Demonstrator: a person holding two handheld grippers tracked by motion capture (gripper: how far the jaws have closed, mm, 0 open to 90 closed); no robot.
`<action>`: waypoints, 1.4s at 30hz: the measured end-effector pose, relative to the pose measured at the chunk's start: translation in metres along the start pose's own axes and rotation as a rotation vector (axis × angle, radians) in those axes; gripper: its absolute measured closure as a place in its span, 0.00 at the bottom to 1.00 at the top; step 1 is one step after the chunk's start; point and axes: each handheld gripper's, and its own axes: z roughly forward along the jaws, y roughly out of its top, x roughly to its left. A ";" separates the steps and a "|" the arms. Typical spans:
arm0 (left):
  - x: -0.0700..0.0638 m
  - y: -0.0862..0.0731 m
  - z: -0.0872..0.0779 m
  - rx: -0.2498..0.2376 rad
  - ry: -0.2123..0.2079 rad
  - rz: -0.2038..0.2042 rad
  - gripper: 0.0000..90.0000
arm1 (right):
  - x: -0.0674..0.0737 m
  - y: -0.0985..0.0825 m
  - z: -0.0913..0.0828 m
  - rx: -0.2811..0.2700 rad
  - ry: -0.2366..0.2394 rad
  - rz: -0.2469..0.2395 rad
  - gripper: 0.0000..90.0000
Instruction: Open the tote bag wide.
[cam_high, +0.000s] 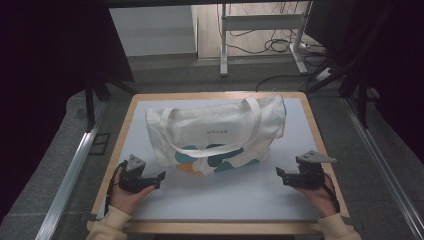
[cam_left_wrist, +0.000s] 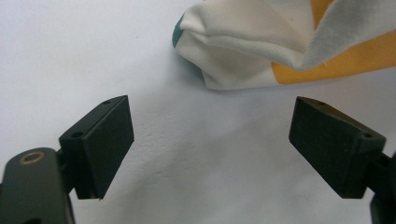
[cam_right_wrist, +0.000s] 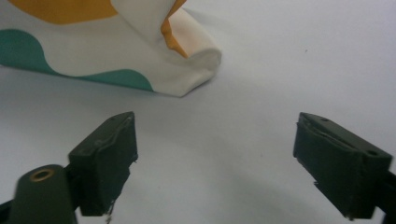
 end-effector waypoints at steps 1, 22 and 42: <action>0.000 0.000 0.000 0.000 0.005 -0.005 0.16 | 0.000 -0.001 0.000 0.000 0.001 0.000 0.17; 0.006 0.000 -0.003 -0.018 0.002 -0.018 0.20 | 0.000 -0.012 -0.002 0.028 0.006 0.017 0.32; 0.013 0.010 -0.020 -0.053 -0.011 -0.028 0.20 | 0.001 -0.004 -0.008 -0.003 0.015 0.031 0.36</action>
